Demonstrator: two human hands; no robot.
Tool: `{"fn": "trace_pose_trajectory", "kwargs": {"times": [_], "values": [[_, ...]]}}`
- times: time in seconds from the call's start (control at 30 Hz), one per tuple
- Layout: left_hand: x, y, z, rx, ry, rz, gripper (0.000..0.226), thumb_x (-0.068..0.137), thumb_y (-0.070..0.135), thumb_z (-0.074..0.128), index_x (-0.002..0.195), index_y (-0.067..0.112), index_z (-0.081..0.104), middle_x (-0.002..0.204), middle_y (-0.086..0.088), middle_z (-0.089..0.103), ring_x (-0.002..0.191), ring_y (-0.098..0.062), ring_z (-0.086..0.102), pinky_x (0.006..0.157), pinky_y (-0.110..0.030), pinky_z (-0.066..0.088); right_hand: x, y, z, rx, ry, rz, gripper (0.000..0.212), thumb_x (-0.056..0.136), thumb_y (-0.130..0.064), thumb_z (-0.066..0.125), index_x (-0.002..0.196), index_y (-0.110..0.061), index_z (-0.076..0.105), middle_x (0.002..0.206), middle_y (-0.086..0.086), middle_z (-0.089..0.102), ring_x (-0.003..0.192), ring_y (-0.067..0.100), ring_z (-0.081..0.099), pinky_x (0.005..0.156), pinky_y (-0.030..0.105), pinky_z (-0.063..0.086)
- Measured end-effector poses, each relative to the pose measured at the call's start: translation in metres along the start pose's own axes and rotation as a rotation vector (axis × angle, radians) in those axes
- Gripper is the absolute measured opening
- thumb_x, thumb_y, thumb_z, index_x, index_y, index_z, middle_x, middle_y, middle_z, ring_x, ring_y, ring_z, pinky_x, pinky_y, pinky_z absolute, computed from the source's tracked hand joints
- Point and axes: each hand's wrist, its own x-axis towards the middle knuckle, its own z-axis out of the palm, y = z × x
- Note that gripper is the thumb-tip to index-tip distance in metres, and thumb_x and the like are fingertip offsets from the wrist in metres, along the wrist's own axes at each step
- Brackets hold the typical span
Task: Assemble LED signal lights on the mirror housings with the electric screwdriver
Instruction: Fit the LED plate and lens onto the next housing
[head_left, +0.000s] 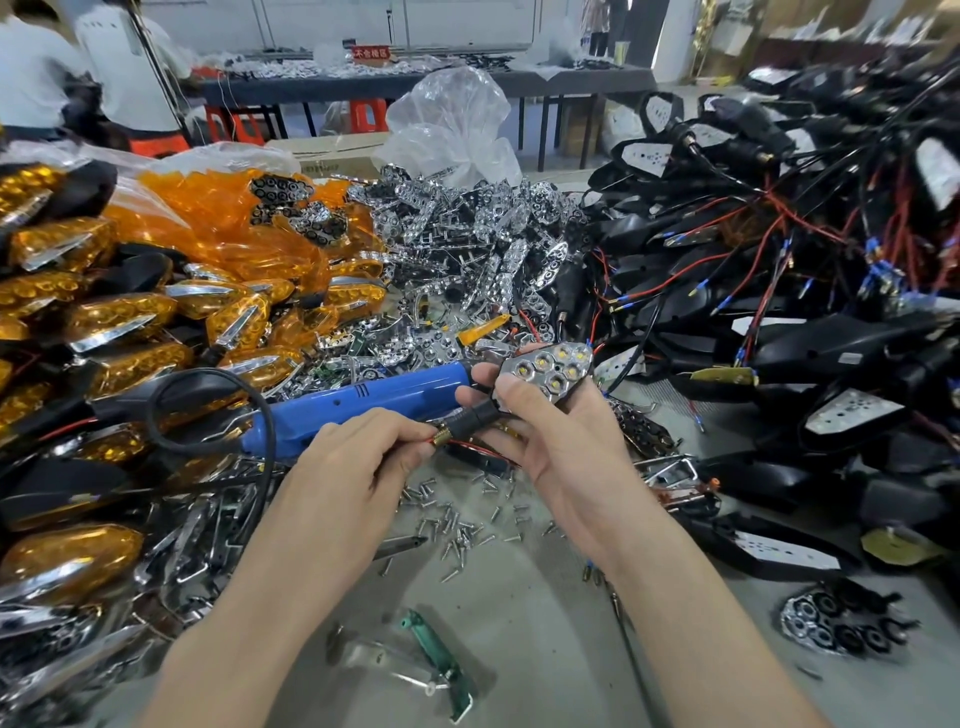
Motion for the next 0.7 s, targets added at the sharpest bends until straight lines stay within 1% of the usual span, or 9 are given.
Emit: {"fn": "trace_pose_trajectory", "kwargs": {"times": [0.1,0.17,0.23,0.33,0.47,0.6,0.7], "values": [[-0.0006,0.0004,-0.0009,0.016,-0.001,0.009,0.013,0.092,0.039,0.057,0.092,0.052,0.056,0.100,0.047,0.051,0.090,0.006,0.049,0.063,-0.015,0.031,-0.0006,-0.0007,-0.0009,0.001,-0.010,-0.005,0.016,0.101,-0.001,0.056,0.117,-0.005,0.056,0.110,0.013,0.076,0.104,0.031,0.075,0.081,0.038,0.062],[-0.0004,0.0009,-0.0012,0.007,-0.006,0.014,0.009,0.090,0.046,0.050,0.092,0.051,0.058,0.100,0.046,0.052,0.090,0.005,0.049,0.063,-0.016,0.031,-0.0006,-0.0004,-0.0015,-0.005,-0.012,-0.016,0.015,0.101,-0.001,0.057,0.116,-0.005,0.057,0.110,0.013,0.076,0.105,0.032,0.074,0.081,0.038,0.062],[-0.0006,0.0004,-0.0009,-0.013,-0.007,0.012,0.017,0.087,0.055,0.042,0.093,0.051,0.058,0.101,0.043,0.054,0.090,0.005,0.051,0.064,-0.016,0.032,-0.0008,0.0002,-0.0014,-0.013,-0.011,-0.027,0.014,0.101,-0.001,0.057,0.114,-0.006,0.058,0.110,0.013,0.076,0.105,0.033,0.074,0.082,0.039,0.062],[-0.0012,-0.0023,0.0006,-0.033,-0.014,0.003,0.028,0.085,0.061,0.038,0.096,0.047,0.059,0.104,0.038,0.056,0.090,0.004,0.053,0.067,-0.018,0.037,-0.0002,0.0014,-0.0019,-0.025,-0.004,-0.044,0.013,0.101,-0.001,0.058,0.112,-0.007,0.060,0.109,0.013,0.076,0.104,0.033,0.074,0.083,0.041,0.062],[-0.0021,-0.0031,0.0020,-0.017,-0.016,-0.007,0.030,0.085,0.064,0.036,0.100,0.048,0.056,0.105,0.037,0.057,0.093,0.004,0.055,0.072,-0.018,0.042,-0.0006,0.0018,-0.0011,-0.043,0.000,-0.069,0.015,0.101,-0.002,0.058,0.115,-0.006,0.059,0.110,0.013,0.076,0.103,0.032,0.075,0.082,0.039,0.062],[-0.0021,-0.0024,0.0024,-0.014,-0.027,-0.021,0.032,0.086,0.064,0.036,0.101,0.046,0.057,0.095,0.033,0.061,0.092,0.003,0.057,0.073,-0.020,0.045,-0.0006,0.0024,-0.0002,-0.045,0.007,-0.084,0.021,0.101,-0.004,0.059,0.121,-0.004,0.055,0.110,0.013,0.076,0.103,0.033,0.075,0.084,0.041,0.062],[-0.0014,-0.0003,0.0021,0.009,-0.046,-0.014,0.033,0.089,0.060,0.035,0.105,0.046,0.060,0.092,0.033,0.062,0.092,-0.001,0.058,0.074,-0.023,0.047,0.0001,0.0038,0.0001,-0.018,0.016,-0.044,0.021,0.101,-0.003,0.058,0.122,-0.004,0.055,0.111,0.011,0.076,0.106,0.031,0.074,0.086,0.042,0.062]]}}
